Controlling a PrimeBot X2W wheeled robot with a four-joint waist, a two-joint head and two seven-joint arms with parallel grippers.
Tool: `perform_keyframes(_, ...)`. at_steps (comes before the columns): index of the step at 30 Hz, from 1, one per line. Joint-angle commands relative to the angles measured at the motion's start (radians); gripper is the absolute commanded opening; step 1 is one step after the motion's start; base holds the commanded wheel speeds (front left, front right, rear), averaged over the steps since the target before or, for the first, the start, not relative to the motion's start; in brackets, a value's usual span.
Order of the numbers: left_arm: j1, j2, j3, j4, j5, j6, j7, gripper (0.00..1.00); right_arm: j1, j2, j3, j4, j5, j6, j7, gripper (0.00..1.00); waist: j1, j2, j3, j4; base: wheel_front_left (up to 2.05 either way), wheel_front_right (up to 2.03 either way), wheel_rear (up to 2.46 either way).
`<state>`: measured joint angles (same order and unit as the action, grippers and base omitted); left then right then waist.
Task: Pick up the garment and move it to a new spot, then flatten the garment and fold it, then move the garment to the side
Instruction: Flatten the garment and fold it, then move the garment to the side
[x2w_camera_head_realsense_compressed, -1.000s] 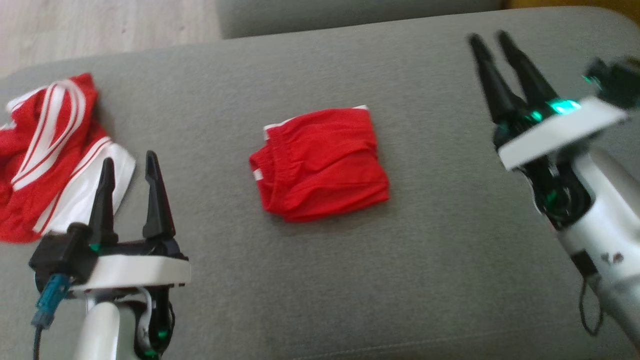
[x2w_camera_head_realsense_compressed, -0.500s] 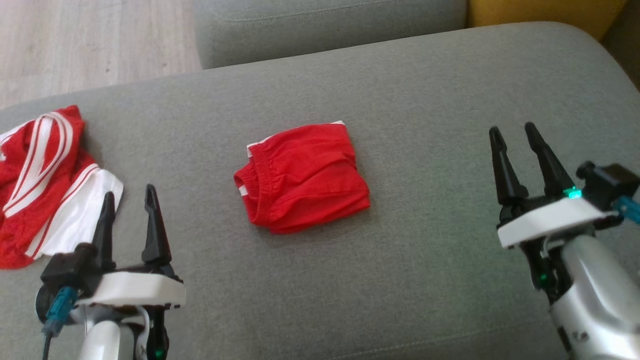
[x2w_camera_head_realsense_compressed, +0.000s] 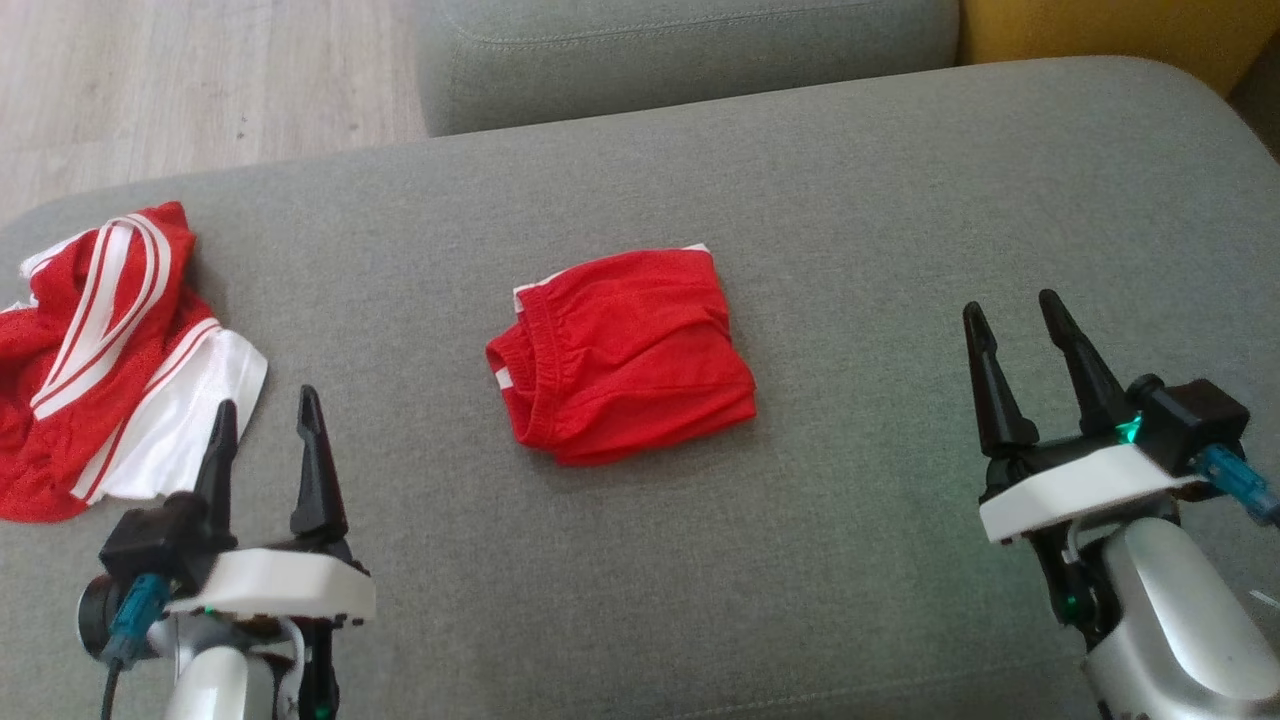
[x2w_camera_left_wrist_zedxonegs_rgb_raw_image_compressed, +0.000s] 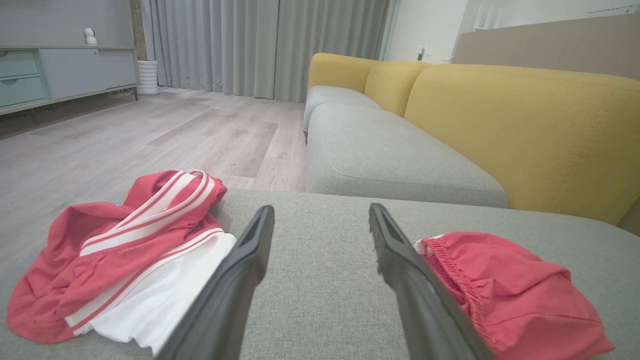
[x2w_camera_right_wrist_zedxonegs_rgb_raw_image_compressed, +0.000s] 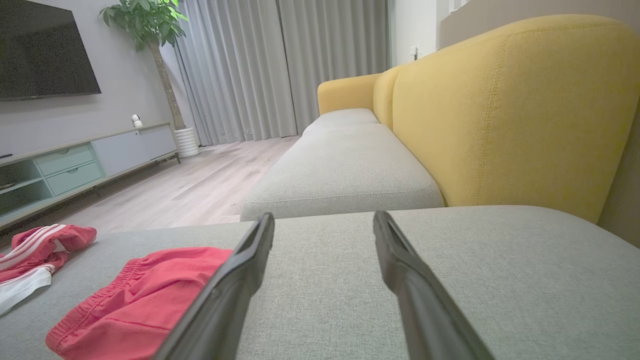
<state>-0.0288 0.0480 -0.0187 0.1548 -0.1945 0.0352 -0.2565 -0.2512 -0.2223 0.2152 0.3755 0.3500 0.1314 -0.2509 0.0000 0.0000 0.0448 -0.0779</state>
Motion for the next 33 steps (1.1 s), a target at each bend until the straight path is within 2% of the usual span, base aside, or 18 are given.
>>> perform_keyframes(1, -0.052, 0.003, 0.033, -0.032, 0.007, 0.004, -0.005, 1.00, -0.017, 0.006, 0.010, -0.026, -0.008, -0.001, -0.011, 1.00, 0.0000, 0.0000, 0.002, 0.001, 0.00, 0.00, 0.00)
perform_keyframes(10, -0.053, 0.003, 0.035, -0.042, -0.002, 0.006, -0.005, 1.00, -0.025, 0.007, 0.014, -0.016, 0.003, -0.001, -0.011, 1.00, 0.0000, 0.0000, 0.012, 0.008, 0.00, 0.00, 0.00)
perform_keyframes(14, -0.058, 0.002, 0.025, -0.052, -0.001, 0.004, -0.005, 1.00, -0.048, 0.002, 0.073, 0.016, 0.061, -0.001, 0.024, 1.00, 0.0000, 0.0000, 0.022, 0.031, 0.00, 0.00, 0.00)
perform_keyframes(17, -0.063, 0.002, 0.005, -0.060, -0.010, 0.009, -0.005, 1.00, -0.115, -0.003, 0.137, 0.054, 0.141, -0.001, 0.124, 1.00, 0.0000, 0.0000, 0.038, 0.077, 0.00, 0.00, 0.00)
perform_keyframes(24, -0.074, 0.002, -0.042, -0.068, -0.038, 0.023, -0.005, 1.00, -0.279, 0.006, 0.164, 0.162, 0.303, -0.001, 0.299, 1.00, 0.0000, 0.0000, 0.079, 0.185, 0.00, 0.00, 0.00)
perform_keyframes(33, -0.092, 0.002, -0.080, -0.064, -0.058, 0.039, -0.005, 1.00, -0.465, 0.006, 0.137, 0.451, 0.432, -0.001, 0.599, 1.00, 0.0000, 0.0000, 0.125, 0.304, 0.00, 0.00, 0.00)
